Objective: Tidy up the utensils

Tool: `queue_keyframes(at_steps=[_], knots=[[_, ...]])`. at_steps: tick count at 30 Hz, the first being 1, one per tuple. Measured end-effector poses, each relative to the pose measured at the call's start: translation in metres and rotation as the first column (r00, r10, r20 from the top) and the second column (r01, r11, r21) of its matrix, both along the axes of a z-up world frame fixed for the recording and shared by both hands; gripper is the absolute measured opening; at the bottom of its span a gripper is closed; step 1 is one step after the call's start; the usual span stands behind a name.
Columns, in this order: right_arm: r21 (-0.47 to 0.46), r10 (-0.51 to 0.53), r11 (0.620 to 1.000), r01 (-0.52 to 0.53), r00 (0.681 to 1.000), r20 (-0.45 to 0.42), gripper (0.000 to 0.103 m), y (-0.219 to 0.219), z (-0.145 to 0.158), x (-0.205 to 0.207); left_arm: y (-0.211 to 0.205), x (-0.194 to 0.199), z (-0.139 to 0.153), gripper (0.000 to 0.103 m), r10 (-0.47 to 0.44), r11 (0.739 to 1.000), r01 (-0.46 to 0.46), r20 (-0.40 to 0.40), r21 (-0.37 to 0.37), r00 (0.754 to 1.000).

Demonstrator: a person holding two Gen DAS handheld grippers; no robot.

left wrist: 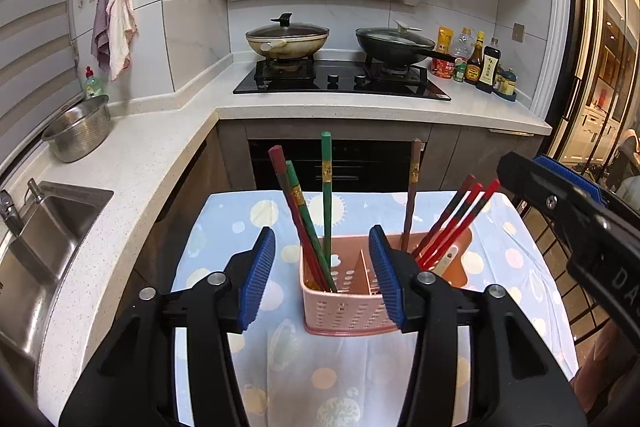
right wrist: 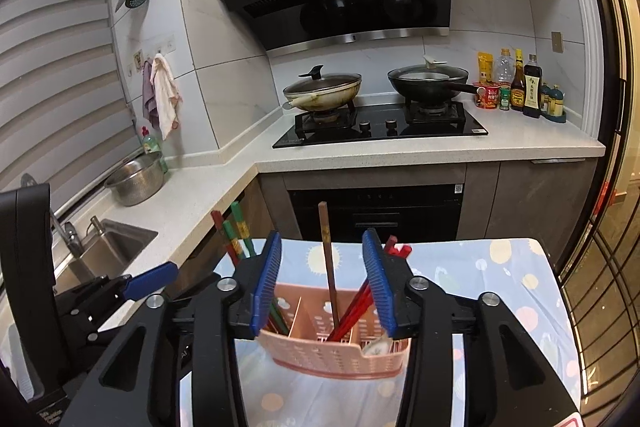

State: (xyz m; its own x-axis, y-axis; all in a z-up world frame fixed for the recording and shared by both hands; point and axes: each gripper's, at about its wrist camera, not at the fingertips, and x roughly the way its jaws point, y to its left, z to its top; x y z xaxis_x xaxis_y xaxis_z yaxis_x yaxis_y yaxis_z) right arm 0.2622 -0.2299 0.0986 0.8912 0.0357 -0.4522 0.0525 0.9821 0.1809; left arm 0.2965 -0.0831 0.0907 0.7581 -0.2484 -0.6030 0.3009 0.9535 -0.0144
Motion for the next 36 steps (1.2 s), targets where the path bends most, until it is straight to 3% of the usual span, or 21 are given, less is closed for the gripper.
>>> queue_keyframes(at_steps=[4, 10, 17, 36], knots=[[-0.014, 0.006, 1.000, -0.006, 1.000, -0.024, 0.055, 0.006, -0.003, -0.018, 0.007, -0.018, 0.001, 0.067, 0.017, 1.000, -0.017, 0.012, 0.000, 1.000], [-0.031, 0.007, 0.999, -0.009, 0.998, -0.055, 0.063, 0.015, -0.011, -0.054, 0.017, -0.046, -0.004, 0.076, 0.044, 0.999, -0.044, 0.002, 0.012, 0.999], [-0.062, -0.027, 0.998, 0.022, 0.995, -0.095, 0.063, 0.020, -0.027, -0.095, 0.027, -0.079, -0.017, 0.086, 0.060, 0.998, -0.059, -0.021, 0.019, 0.998], [-0.081, -0.072, 0.995, 0.059, 0.984, -0.164, 0.063, 0.025, -0.063, -0.155, 0.039, -0.132, -0.041, 0.094, 0.066, 0.997, -0.064, -0.072, 0.038, 0.995]])
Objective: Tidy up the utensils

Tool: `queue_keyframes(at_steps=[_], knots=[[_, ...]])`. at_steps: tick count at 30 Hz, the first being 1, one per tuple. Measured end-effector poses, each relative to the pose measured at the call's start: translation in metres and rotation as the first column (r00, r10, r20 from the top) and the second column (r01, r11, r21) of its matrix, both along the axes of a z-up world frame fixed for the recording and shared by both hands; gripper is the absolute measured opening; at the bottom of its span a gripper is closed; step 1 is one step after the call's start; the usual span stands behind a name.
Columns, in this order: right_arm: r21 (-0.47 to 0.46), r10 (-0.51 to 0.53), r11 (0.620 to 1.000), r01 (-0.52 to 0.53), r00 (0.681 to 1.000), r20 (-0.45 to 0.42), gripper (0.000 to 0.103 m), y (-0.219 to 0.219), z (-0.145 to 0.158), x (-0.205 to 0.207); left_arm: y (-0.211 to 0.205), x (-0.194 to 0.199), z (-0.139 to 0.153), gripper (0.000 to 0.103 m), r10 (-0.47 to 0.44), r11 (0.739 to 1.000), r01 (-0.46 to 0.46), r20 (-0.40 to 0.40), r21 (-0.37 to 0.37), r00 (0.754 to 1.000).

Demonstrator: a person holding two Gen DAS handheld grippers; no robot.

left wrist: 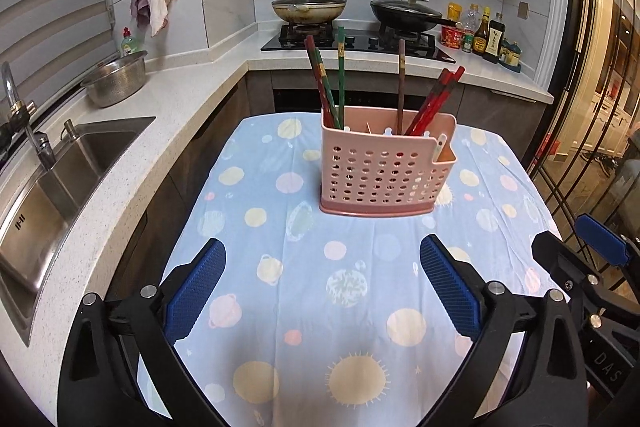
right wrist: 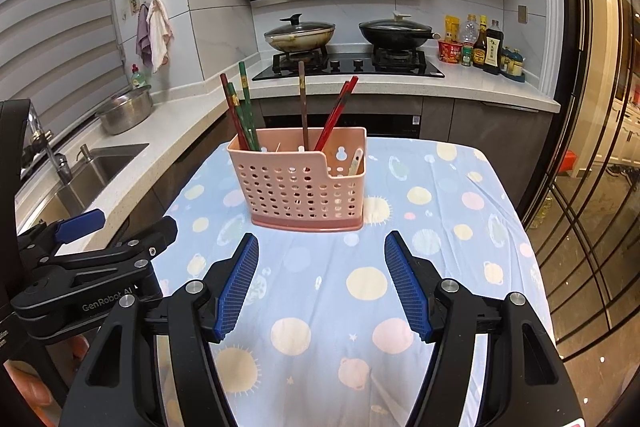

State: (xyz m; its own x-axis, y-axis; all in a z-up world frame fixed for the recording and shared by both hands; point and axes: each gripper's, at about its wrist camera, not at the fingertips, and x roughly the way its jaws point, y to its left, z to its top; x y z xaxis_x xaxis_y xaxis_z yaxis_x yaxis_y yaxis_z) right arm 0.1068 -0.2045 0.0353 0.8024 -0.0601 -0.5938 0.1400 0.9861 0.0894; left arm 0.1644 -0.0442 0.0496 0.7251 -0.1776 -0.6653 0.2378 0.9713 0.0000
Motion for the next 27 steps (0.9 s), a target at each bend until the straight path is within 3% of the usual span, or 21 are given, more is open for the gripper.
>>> queue_keyframes(at_steps=[2, 8, 17, 20, 27], knots=[[-0.007, 0.000, 1.000, 0.000, 1.000, -0.005, 0.065, 0.002, -0.002, -0.003, 0.001, -0.003, -0.001, 0.096, 0.002, 1.000, -0.002, -0.005, 0.004, 1.000], [-0.025, -0.022, 0.999, 0.023, 1.000, 0.011, 0.084, 0.005, -0.007, -0.013, 0.004, -0.008, -0.008, 0.096, 0.012, 1.000, -0.012, -0.032, 0.009, 0.999], [-0.012, -0.021, 1.000, 0.020, 0.999, -0.029, 0.086, 0.004, -0.020, -0.015, 0.009, -0.013, -0.015, 0.096, 0.037, 0.999, -0.035, -0.038, 0.041, 0.999], [0.012, -0.014, 1.000, 0.014, 0.999, -0.038, 0.097, 0.002, -0.025, -0.017, 0.009, -0.015, -0.017, 0.096, 0.042, 0.997, -0.040, -0.032, 0.062, 0.999], [-0.004, -0.014, 1.000, 0.014, 0.999, -0.044, 0.097, 0.004, -0.029, -0.021, 0.009, -0.017, -0.017, 0.096, 0.040, 0.997, -0.038, -0.030, 0.074, 0.999]])
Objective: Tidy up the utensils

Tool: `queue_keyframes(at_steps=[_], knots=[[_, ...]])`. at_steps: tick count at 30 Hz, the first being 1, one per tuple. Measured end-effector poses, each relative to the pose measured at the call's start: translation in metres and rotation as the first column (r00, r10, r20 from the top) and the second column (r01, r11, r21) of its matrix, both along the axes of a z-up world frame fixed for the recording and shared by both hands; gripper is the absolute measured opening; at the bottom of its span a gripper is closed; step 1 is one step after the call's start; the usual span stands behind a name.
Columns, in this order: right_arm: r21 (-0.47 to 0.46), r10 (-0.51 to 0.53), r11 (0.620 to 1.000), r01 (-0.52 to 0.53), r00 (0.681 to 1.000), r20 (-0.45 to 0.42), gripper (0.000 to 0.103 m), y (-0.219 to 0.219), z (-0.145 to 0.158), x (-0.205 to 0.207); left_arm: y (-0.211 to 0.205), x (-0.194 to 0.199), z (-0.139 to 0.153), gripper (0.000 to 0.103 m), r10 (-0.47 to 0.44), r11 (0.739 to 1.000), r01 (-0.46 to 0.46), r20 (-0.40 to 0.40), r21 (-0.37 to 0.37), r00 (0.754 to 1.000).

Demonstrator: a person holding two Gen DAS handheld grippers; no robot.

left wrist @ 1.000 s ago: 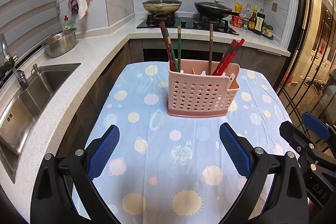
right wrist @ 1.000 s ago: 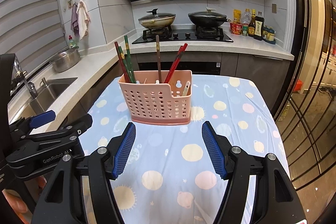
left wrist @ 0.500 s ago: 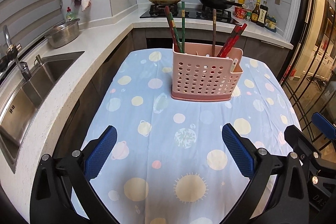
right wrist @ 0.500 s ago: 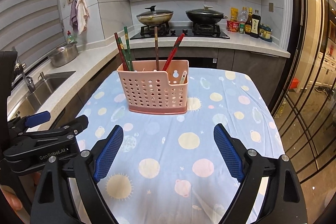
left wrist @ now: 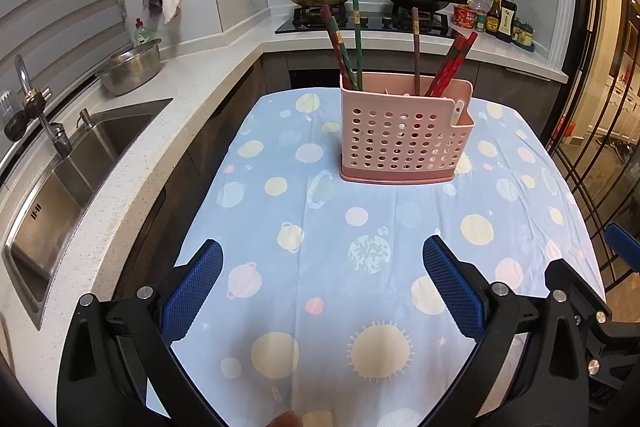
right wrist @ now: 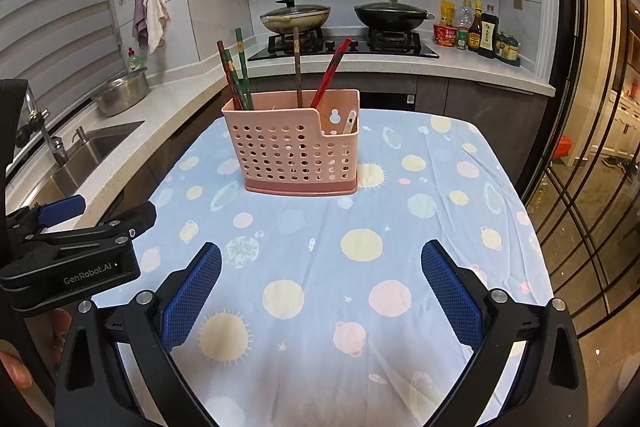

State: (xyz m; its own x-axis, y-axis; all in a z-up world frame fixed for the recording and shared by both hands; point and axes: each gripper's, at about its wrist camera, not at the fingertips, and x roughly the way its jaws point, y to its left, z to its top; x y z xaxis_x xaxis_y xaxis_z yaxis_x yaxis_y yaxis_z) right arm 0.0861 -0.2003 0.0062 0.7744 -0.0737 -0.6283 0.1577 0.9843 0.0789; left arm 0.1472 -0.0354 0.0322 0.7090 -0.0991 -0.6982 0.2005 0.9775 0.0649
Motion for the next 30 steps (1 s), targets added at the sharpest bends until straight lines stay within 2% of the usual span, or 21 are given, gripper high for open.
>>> queue_keyframes(at_steps=[30], knots=[[-0.028, -0.021, 0.999, 0.021, 1.000, 0.009, 0.097, 0.0027, 0.0004, -0.0019, -0.0033, -0.0095, 0.0004, 0.096, -0.012, 1.000, 0.011, 0.017, 0.020, 1.000]])
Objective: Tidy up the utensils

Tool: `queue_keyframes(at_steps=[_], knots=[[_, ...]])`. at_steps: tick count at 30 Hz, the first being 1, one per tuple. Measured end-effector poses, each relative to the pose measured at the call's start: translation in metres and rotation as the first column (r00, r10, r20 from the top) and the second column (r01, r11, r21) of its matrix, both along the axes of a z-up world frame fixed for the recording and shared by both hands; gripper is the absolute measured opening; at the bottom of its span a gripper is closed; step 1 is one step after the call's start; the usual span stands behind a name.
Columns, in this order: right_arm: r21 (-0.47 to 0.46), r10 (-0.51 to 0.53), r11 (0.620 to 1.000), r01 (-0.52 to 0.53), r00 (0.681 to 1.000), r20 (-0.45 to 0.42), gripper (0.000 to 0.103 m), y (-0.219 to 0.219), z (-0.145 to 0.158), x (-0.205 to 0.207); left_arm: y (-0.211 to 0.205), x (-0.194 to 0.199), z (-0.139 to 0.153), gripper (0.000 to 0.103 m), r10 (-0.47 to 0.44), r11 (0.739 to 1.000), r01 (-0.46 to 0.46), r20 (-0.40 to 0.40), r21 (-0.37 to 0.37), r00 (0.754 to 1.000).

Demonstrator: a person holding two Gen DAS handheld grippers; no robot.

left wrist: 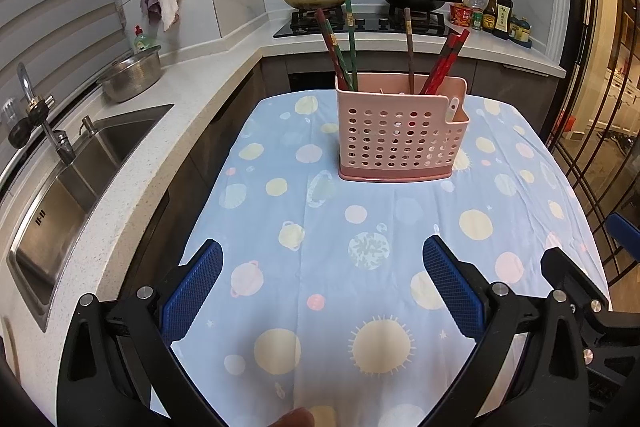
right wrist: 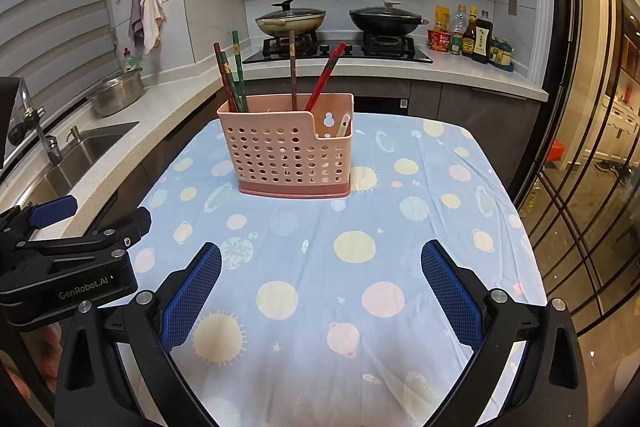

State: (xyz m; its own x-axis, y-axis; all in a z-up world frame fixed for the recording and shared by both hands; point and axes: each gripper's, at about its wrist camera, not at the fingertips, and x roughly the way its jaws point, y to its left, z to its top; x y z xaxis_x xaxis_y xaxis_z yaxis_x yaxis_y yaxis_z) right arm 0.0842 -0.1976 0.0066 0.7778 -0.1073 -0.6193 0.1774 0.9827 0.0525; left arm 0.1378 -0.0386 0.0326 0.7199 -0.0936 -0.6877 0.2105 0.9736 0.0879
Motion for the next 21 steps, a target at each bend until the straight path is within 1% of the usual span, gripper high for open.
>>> queue_keyframes(at_steps=[11, 21], knots=[[-0.002, 0.001, 1.000, -0.001, 1.000, 0.003, 0.097, 0.0005, 0.0004, -0.0004, -0.0015, -0.0076, 0.0037, 0.096, 0.001, 1.000, -0.002, 0.031, 0.016, 1.000], [-0.009, 0.005, 1.000, -0.005, 1.000, 0.006, 0.097, 0.0055, 0.0021, -0.0014, -0.0002, -0.0100, 0.0035, 0.096, 0.011, 1.000, -0.011, 0.030, 0.015, 0.999]])
